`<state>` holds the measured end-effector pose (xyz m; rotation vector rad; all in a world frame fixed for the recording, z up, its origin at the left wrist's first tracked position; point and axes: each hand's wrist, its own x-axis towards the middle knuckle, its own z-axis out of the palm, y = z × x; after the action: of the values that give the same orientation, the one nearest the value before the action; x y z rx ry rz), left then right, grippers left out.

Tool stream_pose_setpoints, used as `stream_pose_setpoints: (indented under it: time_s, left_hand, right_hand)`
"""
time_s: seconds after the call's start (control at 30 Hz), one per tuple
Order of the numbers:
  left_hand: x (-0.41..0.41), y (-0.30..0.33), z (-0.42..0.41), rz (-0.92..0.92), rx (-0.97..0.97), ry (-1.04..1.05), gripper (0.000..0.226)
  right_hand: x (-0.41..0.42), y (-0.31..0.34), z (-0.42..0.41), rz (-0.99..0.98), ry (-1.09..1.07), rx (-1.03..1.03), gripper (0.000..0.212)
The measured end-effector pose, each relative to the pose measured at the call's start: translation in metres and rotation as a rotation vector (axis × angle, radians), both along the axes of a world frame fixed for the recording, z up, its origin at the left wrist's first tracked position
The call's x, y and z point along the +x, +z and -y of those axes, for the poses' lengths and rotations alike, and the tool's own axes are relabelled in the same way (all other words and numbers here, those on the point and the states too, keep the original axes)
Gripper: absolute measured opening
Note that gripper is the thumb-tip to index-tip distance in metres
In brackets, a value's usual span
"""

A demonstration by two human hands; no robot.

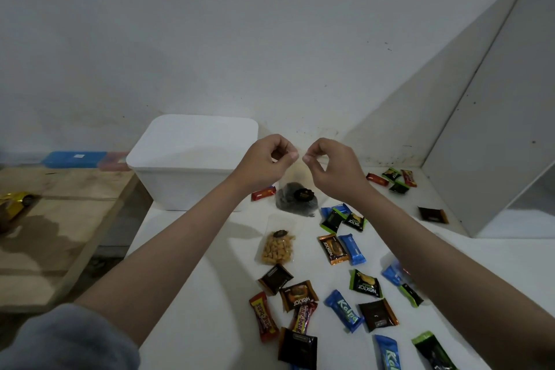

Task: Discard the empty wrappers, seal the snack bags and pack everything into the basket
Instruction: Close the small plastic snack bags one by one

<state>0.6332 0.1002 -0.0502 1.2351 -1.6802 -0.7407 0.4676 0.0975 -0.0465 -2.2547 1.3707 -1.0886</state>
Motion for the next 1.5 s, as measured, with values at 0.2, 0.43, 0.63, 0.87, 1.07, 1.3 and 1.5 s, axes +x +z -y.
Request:
stream_pose_setpoints:
  time_s: [0.2,0.43,0.63,0.87,1.07,1.3,1.5]
  left_hand:
    - [0.001,0.004,-0.002,0.109,-0.044,-0.004,0.007]
    - [0.002,0.004,-0.009,0.101,-0.152,0.022,0.015]
    - [0.001,0.013,-0.011,0.077,-0.093,0.01,0.021]
    - [0.001,0.025,-0.015,0.18,-0.166,-0.032,0.01]
    - [0.008,0.029,-0.016,0.115,-0.155,0.002,0.015]
    - [0.006,0.047,-0.02,0.262,-0.095,-0.044,0.003]
    - [0.005,0.046,-0.023,0.224,-0.158,-0.013,0.008]
  right_hand:
    - [0.003,0.004,-0.001,-0.027,0.025,-0.033,0.008]
    - [-0.006,0.007,0.001,-0.033,0.062,0.058,0.011]
    - [-0.013,0.02,-0.001,0.009,0.08,0.081,0.007]
    - [-0.015,0.023,-0.002,0.026,0.104,0.075,0.01]
    - [-0.025,0.035,0.002,0.108,0.12,0.184,0.012]
    - [-0.022,0.038,0.001,0.064,0.125,0.109,0.007]
    - [-0.024,0.045,-0.004,0.123,0.149,0.185,0.013]
